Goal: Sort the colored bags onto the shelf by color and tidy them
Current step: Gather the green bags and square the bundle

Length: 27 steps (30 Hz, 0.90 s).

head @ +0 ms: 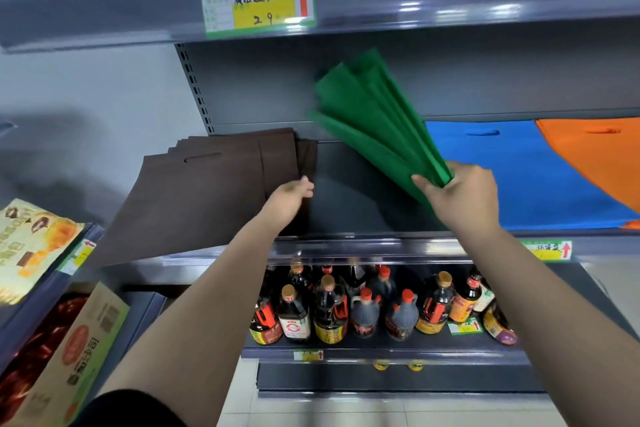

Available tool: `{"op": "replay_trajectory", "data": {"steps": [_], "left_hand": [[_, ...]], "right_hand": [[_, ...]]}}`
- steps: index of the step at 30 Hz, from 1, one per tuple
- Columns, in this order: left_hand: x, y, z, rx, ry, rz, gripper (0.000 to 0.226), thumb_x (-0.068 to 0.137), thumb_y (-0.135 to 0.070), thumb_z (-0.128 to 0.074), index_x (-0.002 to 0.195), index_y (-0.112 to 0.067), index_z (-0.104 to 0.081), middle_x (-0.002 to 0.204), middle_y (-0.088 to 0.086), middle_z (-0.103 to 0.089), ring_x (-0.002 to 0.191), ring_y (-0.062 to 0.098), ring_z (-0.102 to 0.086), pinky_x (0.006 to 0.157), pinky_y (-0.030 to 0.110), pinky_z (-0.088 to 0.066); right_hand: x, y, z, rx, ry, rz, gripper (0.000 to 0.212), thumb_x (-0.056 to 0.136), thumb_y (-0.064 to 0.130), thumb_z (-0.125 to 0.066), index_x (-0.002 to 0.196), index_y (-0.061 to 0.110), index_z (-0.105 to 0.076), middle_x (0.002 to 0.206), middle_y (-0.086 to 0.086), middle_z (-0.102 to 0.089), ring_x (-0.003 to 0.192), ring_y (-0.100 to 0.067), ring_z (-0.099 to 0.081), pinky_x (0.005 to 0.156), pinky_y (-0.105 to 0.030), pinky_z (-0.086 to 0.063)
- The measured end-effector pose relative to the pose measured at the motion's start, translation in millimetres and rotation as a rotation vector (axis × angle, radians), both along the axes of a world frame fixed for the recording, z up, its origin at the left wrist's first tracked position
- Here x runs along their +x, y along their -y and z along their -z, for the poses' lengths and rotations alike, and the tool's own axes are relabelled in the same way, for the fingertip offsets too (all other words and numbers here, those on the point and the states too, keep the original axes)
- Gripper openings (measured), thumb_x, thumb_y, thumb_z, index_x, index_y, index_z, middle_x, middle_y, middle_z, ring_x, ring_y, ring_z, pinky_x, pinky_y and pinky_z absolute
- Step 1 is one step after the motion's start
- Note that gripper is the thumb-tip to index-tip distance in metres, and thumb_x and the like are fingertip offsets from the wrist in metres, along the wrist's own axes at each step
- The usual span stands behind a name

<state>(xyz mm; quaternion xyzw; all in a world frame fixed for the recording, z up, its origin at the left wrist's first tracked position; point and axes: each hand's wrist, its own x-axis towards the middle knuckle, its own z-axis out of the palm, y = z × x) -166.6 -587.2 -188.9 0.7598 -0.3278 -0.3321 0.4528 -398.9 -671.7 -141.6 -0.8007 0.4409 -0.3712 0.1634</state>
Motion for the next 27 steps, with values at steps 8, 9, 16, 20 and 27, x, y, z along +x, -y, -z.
{"op": "replay_trajectory", "data": {"steps": [8, 9, 16, 20, 27], "left_hand": [[3.0, -31.7, -39.9, -0.149, -0.816, -0.203, 0.072, 0.088, -0.066, -0.04, 0.108, 0.001, -0.056, 0.095, 0.02, -0.07, 0.076, 0.03, -0.068, 0.066, 0.042, -0.05], [3.9, -33.0, -38.7, -0.102, -0.743, -0.195, 0.067, 0.089, -0.061, -0.045, 0.114, 0.001, -0.053, 0.096, 0.019, -0.07, 0.074, 0.028, -0.067, 0.064, 0.039, -0.05], [12.4, -23.8, -22.7, 0.252, -0.135, 0.013, 0.055, 0.086, -0.018, -0.066, 0.136, -0.006, -0.045, 0.136, 0.009, -0.053, 0.118, 0.027, -0.054, 0.102, 0.04, -0.042], [14.5, -28.0, -18.7, 0.071, -0.172, -0.002, 0.051, 0.088, 0.002, -0.058, 0.135, -0.011, -0.042, 0.118, 0.005, -0.061, 0.084, 0.015, -0.063, 0.063, 0.022, -0.051], [14.5, -47.5, -20.9, -0.195, -0.223, 0.032, 0.051, 0.087, 0.012, -0.05, 0.127, -0.019, -0.047, 0.099, -0.003, -0.064, 0.068, 0.002, -0.068, 0.055, 0.016, -0.052]], "right_hand": [[5.5, -42.6, 38.7, -0.107, -0.507, -0.139, 0.044, 0.091, 0.03, -0.059, 0.135, 0.026, -0.052, 0.102, -0.005, -0.071, 0.093, -0.025, -0.067, 0.073, -0.029, -0.05], [5.4, -43.9, 41.2, -0.116, -0.54, -0.15, 0.048, 0.091, 0.03, -0.058, 0.138, 0.028, -0.047, 0.109, -0.001, -0.069, 0.096, -0.023, -0.066, 0.073, -0.027, -0.049], [0.9, -36.7, 38.2, 0.1, -0.714, -0.429, 0.076, 0.085, 0.058, -0.054, 0.149, 0.033, -0.021, 0.152, 0.009, -0.032, 0.136, -0.012, -0.036, 0.102, -0.027, -0.037], [-16.6, -21.8, 9.9, 0.668, -0.229, -0.483, 0.089, 0.074, 0.069, -0.055, 0.148, 0.039, -0.015, 0.153, 0.009, -0.028, 0.14, -0.016, -0.026, 0.112, -0.038, -0.023], [-27.7, 27.6, 13.5, 0.927, 0.124, -0.088, 0.078, 0.08, 0.05, -0.064, 0.143, 0.012, -0.037, 0.149, -0.007, -0.036, 0.134, -0.028, -0.037, 0.109, -0.04, -0.032]]}}
